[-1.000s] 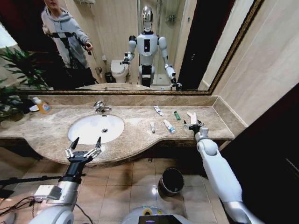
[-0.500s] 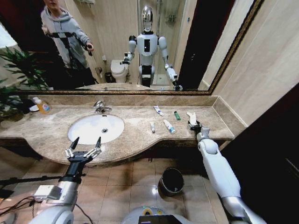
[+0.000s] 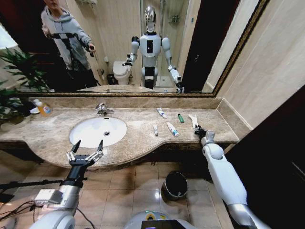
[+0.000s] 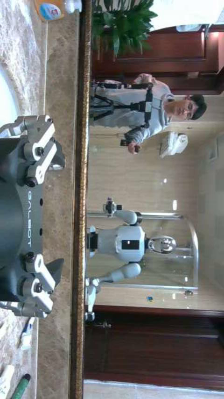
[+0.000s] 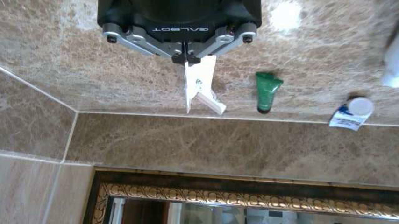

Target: Pick up the trash from the sink and place it in the trash bin.

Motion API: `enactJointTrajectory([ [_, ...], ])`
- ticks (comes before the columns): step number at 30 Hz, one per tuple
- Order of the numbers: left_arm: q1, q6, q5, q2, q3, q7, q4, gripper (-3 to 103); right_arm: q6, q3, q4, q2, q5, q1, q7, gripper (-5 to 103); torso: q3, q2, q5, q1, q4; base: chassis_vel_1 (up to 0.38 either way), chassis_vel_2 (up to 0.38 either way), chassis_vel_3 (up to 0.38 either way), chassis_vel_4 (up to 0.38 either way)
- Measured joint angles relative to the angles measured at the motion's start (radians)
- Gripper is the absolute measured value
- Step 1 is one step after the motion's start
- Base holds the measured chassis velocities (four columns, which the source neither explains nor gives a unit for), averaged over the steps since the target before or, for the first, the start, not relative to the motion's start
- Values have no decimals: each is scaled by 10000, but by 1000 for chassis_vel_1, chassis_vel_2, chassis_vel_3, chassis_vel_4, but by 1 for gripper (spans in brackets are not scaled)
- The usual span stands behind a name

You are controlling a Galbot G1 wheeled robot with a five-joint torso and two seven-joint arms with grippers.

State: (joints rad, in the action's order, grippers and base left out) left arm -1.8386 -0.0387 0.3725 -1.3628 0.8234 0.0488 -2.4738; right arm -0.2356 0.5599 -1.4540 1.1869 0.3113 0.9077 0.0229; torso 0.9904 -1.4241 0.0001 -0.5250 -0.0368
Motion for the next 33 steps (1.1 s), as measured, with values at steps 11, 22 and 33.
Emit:
enactJointTrajectory([
  [11, 0, 0, 0, -1, 0, 0, 0, 100, 338, 714, -2684, -334, 724, 2225, -102, 0, -1, -1, -1, 0, -3, 0, 0, 0, 0],
  [22, 0, 0, 0, -1, 1, -1, 0, 100, 2818, 2625, -5307, 222, 766, 7101, -1844, 0, -3, -3, -4, 2, 3, 0, 0, 0, 0],
  [33, 0, 0, 0, 0, 0, 0, 0, 100, 4591, 2028, -4018, 1766, -931, 8796, -1697, 0, -1, -2, -3, 1, 1, 0, 0, 0, 0],
])
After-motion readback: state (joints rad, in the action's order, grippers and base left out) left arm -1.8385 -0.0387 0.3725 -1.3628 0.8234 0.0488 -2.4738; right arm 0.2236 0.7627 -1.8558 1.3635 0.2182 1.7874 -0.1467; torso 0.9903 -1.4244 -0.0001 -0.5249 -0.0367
